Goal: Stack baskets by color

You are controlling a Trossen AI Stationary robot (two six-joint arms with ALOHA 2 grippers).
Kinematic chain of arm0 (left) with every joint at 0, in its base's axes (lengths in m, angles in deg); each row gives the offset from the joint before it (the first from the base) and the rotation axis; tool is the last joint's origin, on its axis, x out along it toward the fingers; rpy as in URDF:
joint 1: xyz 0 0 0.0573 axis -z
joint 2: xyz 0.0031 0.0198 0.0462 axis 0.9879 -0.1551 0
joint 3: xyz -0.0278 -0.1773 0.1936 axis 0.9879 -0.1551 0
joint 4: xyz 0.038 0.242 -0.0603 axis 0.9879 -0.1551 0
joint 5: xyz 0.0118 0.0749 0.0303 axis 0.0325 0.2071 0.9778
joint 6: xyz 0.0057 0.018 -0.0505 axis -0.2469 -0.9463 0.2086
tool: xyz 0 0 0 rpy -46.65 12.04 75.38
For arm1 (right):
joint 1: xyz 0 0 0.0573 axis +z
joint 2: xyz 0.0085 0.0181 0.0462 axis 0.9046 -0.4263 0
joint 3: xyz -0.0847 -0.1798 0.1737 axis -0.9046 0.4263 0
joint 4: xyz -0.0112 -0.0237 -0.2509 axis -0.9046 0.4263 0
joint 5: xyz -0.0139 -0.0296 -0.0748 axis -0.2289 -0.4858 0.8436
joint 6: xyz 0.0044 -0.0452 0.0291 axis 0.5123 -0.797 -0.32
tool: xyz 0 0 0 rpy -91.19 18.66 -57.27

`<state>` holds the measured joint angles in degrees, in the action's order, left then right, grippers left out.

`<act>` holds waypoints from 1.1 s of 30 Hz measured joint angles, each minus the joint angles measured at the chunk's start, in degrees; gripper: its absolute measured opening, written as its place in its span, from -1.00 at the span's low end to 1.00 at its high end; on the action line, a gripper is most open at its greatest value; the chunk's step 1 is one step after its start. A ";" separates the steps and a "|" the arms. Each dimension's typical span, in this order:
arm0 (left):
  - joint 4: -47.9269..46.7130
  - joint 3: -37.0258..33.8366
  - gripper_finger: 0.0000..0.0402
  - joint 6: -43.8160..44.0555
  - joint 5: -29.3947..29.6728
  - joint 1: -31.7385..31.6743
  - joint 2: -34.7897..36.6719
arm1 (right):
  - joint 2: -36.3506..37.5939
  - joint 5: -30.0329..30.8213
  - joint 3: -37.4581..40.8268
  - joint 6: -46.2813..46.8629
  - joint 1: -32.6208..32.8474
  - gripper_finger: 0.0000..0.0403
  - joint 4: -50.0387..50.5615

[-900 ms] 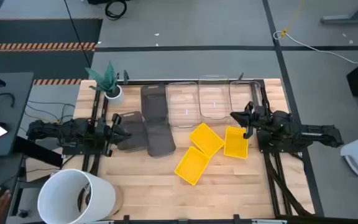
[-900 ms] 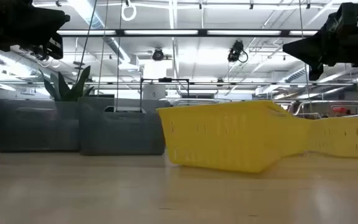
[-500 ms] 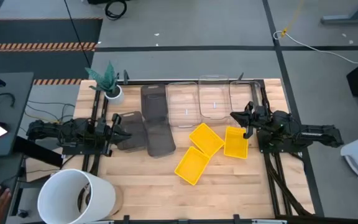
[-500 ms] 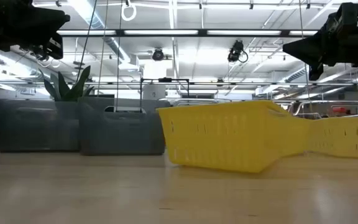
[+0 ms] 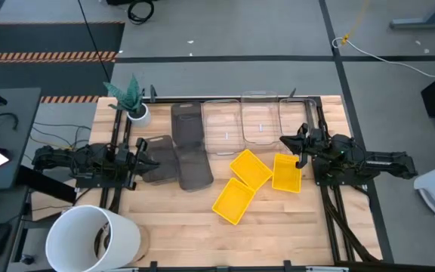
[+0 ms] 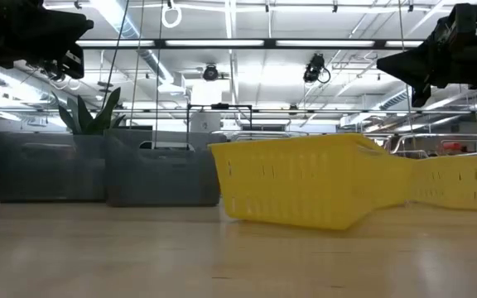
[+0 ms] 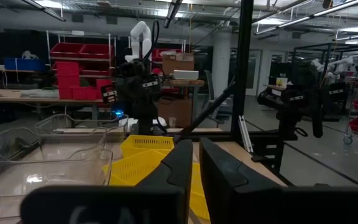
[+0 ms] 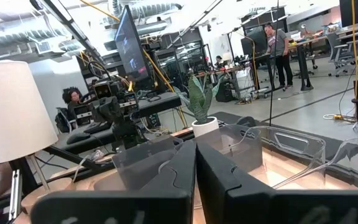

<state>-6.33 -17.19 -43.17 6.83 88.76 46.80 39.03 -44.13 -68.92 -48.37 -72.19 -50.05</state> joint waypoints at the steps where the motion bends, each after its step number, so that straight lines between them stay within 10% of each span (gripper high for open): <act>1: 0.00 0.00 -0.81 0.00 0.00 0.00 0.01 | 0.00 -0.01 0.01 -0.01 0.00 -0.91 0.00; 33: 0.00 0.00 -0.83 0.00 0.02 0.01 0.01 | 0.00 0.00 0.01 0.00 0.00 -0.91 -0.01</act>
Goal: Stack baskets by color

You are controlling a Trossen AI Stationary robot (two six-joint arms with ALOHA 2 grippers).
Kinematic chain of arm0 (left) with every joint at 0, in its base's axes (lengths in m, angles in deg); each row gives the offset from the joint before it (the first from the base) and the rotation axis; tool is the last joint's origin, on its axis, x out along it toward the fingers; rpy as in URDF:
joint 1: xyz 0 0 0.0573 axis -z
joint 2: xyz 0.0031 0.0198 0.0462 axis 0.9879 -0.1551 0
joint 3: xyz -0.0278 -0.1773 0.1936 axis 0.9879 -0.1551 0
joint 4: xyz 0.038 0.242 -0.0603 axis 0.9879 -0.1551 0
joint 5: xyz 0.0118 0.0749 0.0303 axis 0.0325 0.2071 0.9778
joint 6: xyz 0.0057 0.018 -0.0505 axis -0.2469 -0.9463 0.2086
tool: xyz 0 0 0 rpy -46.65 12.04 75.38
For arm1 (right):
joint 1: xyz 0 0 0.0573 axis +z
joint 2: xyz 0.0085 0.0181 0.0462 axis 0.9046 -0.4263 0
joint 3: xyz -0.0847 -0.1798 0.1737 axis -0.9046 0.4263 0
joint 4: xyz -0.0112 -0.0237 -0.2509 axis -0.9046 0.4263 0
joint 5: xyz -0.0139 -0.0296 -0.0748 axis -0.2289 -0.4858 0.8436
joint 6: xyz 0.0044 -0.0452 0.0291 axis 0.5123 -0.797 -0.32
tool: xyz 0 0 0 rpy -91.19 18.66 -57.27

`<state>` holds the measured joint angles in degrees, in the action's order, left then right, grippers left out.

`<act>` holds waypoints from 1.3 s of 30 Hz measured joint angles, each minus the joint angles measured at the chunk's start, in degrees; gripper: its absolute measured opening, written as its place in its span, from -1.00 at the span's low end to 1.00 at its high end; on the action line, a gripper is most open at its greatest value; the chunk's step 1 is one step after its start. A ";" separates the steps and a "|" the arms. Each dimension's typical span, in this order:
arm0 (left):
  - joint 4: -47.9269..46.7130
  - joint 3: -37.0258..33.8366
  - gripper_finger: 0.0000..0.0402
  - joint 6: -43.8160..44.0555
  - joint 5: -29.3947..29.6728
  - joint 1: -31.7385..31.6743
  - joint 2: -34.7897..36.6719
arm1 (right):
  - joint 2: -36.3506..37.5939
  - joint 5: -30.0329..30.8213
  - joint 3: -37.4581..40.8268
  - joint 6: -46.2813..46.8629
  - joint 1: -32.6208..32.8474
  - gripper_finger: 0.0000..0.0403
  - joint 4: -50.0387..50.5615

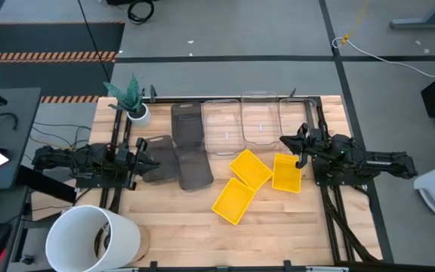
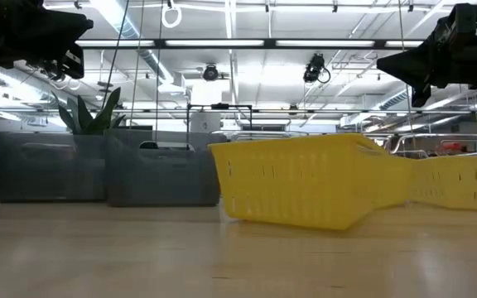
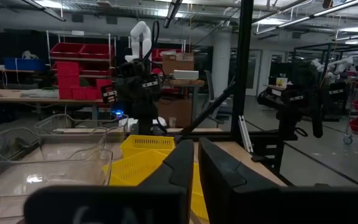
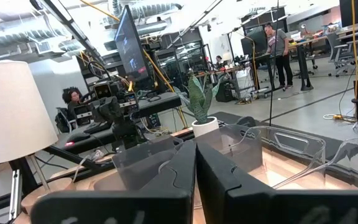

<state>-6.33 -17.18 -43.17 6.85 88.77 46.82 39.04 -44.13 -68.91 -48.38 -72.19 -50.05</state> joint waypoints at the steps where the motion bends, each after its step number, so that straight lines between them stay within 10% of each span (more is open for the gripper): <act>1: 0.00 0.01 -0.83 0.00 0.00 -0.01 -0.01 | -0.01 -0.02 0.00 0.02 0.00 -0.91 -0.01; 39: 0.00 0.00 -0.83 0.00 -0.01 -0.01 0.00 | -0.01 4.13 -0.01 -7.05 -0.28 -0.91 -6.59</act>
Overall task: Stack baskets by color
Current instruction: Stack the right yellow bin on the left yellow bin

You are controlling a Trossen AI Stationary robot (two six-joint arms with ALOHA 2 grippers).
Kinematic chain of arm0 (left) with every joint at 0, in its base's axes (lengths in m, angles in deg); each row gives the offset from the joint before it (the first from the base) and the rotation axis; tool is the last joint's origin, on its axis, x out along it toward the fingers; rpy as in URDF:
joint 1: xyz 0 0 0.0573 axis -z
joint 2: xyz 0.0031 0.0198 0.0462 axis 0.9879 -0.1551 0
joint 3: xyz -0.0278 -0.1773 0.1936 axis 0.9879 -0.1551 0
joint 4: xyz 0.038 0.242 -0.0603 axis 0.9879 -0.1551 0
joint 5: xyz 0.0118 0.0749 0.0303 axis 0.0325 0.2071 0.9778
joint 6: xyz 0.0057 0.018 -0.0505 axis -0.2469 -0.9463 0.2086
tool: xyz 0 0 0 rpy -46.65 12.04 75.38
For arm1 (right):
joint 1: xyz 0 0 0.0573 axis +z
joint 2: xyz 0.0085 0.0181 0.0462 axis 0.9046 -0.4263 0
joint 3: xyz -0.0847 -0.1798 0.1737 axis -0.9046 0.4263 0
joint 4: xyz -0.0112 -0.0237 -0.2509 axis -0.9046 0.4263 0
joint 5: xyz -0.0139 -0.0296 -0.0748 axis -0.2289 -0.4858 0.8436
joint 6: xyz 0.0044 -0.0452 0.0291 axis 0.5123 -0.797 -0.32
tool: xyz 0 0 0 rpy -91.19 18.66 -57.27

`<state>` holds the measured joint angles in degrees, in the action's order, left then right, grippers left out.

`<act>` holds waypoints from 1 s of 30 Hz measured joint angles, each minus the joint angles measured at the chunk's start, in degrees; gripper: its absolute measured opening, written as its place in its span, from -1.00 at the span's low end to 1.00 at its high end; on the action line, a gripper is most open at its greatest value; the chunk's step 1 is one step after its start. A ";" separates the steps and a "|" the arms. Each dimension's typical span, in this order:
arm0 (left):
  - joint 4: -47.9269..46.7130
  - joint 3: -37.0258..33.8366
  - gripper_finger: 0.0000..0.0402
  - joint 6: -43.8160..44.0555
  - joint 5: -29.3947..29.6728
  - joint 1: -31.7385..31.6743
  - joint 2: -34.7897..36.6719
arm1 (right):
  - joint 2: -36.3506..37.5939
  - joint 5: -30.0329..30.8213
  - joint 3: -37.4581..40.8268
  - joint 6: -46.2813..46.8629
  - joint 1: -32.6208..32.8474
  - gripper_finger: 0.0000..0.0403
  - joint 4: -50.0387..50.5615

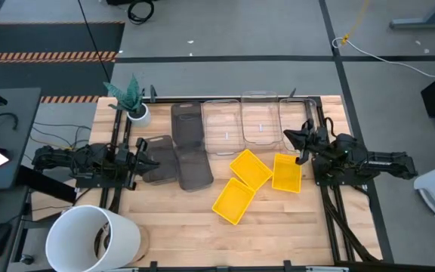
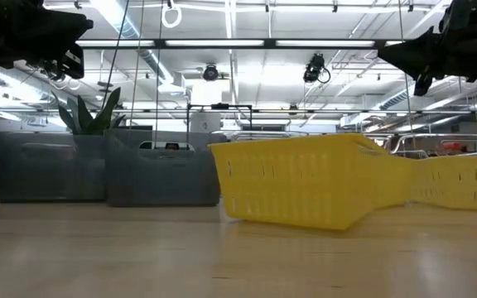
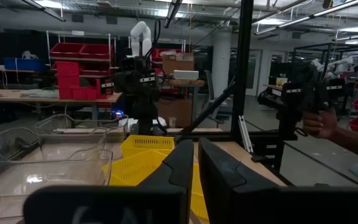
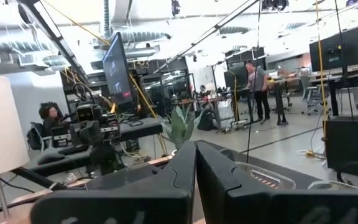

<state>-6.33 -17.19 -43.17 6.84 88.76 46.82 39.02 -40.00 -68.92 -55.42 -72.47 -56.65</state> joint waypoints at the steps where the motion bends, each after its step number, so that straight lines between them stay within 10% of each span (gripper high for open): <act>1: 0.00 0.00 -0.82 0.00 0.01 0.00 -0.02 | 0.00 -0.01 0.01 0.67 0.00 -0.91 0.02; 17: -0.02 0.02 -0.82 0.00 -0.01 0.00 -0.02 | -4.98 -20.82 0.01 15.73 0.73 -0.91 6.98; 30: 0.00 0.00 -0.82 0.00 -0.01 0.00 -0.02 | -12.16 -22.20 -0.01 22.55 4.92 -0.91 2.03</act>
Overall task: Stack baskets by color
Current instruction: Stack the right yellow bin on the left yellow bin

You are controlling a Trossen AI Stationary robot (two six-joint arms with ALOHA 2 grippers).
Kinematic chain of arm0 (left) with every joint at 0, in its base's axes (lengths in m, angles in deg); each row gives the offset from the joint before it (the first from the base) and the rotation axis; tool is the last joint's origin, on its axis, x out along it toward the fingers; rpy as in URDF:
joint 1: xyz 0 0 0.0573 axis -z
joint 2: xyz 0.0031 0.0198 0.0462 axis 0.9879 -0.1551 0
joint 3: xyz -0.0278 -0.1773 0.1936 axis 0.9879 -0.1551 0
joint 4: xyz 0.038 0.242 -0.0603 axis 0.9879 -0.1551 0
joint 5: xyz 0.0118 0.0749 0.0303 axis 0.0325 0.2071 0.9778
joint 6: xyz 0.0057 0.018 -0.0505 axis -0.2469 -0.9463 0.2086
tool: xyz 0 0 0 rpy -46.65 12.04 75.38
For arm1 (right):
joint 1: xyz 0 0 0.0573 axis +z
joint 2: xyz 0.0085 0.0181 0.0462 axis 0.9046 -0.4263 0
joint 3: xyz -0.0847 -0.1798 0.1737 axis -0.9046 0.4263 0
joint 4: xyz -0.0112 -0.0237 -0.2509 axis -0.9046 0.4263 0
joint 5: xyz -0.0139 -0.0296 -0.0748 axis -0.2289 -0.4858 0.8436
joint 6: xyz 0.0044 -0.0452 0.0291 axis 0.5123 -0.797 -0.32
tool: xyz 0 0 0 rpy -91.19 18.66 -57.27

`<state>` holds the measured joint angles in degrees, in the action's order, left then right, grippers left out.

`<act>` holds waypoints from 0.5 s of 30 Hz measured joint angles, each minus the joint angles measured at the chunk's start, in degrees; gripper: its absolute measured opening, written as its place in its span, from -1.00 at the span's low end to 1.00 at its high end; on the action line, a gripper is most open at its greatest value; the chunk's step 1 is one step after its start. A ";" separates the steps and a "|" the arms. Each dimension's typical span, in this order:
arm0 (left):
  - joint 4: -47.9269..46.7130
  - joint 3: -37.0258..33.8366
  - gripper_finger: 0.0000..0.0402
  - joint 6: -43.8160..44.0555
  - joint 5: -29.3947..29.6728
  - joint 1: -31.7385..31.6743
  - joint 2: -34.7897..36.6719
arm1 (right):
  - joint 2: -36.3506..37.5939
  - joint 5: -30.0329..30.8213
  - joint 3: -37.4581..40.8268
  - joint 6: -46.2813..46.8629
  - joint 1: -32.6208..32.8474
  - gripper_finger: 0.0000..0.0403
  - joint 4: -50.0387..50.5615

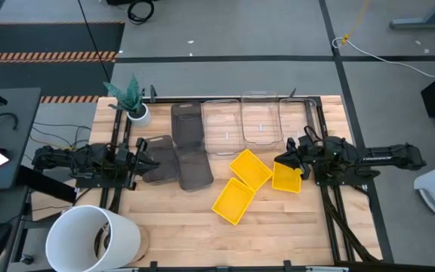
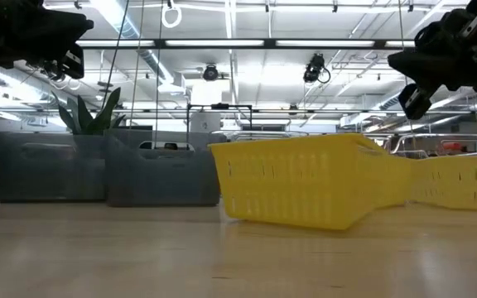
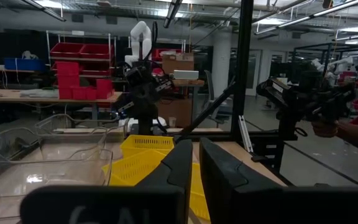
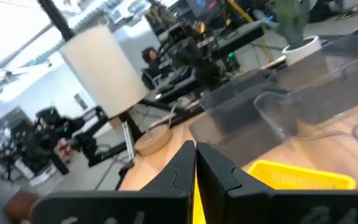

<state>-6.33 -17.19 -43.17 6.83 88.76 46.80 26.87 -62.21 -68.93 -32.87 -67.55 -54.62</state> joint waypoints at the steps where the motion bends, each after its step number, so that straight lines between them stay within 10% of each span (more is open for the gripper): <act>1: 0.00 0.00 -0.83 0.01 0.02 0.01 0.00 | -0.81 0.38 0.00 -0.61 0.60 -0.91 -1.06; 15: -0.01 0.01 -0.81 0.00 0.01 0.01 0.01 | -17.27 13.15 0.00 -1.70 8.41 -0.91 -15.57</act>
<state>-6.35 -17.18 -43.17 6.84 88.77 46.80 9.60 -49.06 -68.93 -34.57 -59.14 -70.18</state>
